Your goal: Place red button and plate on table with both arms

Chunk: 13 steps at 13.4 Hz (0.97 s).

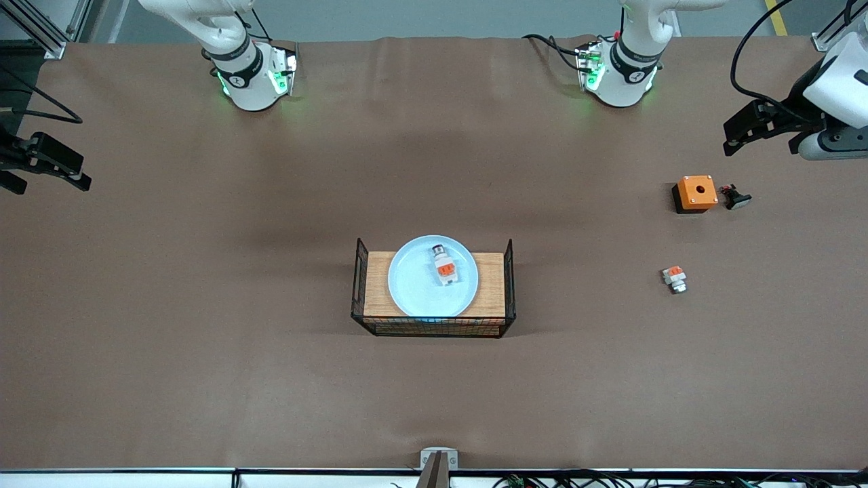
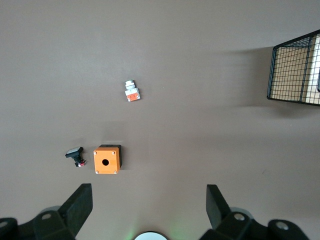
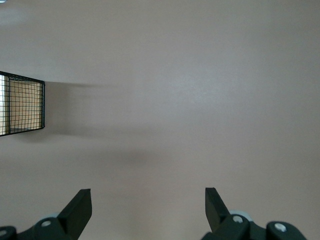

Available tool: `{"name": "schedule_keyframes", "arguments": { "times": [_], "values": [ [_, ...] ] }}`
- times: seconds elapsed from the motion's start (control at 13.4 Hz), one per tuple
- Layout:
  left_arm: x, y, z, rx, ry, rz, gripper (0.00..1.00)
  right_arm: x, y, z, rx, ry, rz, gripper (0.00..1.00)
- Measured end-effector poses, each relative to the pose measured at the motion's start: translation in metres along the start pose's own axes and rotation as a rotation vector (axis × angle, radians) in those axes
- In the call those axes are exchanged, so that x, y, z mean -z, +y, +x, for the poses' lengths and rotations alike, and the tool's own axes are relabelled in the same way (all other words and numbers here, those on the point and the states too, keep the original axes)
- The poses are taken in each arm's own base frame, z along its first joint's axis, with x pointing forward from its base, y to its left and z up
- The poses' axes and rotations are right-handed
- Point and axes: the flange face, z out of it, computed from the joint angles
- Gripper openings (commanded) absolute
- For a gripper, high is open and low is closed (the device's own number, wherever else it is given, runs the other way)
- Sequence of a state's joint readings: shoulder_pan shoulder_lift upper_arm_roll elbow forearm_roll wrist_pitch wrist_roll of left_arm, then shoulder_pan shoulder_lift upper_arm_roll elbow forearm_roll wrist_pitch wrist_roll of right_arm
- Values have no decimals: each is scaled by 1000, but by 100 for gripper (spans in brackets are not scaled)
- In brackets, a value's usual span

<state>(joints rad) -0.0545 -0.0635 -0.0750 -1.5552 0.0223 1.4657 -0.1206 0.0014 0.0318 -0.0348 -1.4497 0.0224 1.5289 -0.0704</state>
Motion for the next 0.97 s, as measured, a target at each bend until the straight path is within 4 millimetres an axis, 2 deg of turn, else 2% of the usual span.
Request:
{"name": "schedule_keyframes", "arguments": {
  "times": [0.45, 0.6, 0.82, 0.97],
  "values": [
    [0, 3, 3, -5, 1, -5, 100, 0, 0, 0, 0, 0, 0, 100],
    [7, 14, 8, -23, 17, -34, 100, 0, 0, 0, 0, 0, 0, 100],
    [5, 60, 18, 27, 15, -71, 100, 0, 0, 0, 0, 0, 0, 100],
    [-3, 111, 30, 101, 26, -88, 100, 1, 0, 0, 0, 1, 0, 100]
  ]
}}
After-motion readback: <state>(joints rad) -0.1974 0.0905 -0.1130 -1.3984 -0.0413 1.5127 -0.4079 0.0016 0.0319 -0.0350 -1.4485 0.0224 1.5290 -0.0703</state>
